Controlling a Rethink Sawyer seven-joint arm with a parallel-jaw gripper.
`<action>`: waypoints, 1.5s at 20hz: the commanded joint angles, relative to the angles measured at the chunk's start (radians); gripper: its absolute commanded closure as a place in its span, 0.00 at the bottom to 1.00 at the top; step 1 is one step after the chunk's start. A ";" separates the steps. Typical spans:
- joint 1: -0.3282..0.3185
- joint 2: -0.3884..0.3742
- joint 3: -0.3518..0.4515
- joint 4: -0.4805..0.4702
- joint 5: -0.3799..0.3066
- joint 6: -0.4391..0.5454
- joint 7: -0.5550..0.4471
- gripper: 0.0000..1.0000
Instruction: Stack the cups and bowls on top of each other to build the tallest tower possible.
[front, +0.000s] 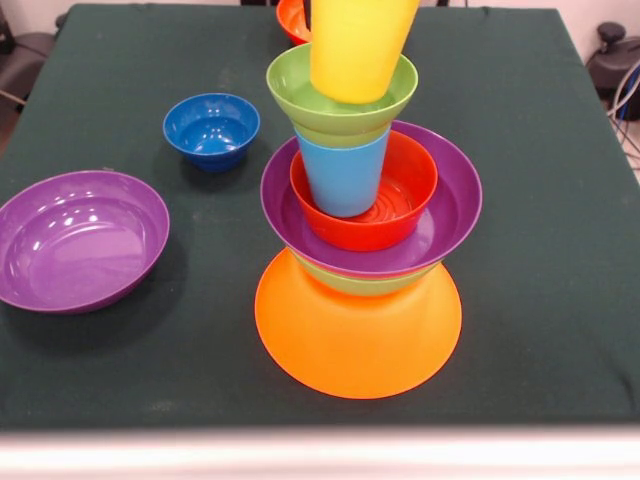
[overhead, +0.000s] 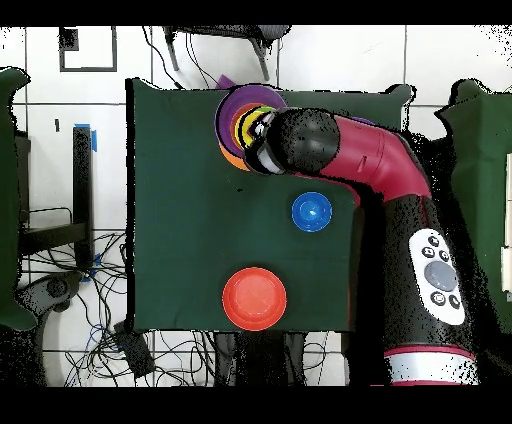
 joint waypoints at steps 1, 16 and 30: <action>-0.016 0.065 0.031 -0.024 -0.054 0.029 -0.083 1.00; -0.033 0.068 0.056 -0.010 -0.053 0.005 -0.099 0.00; -0.020 0.060 0.053 -0.003 -0.048 0.010 -0.077 0.00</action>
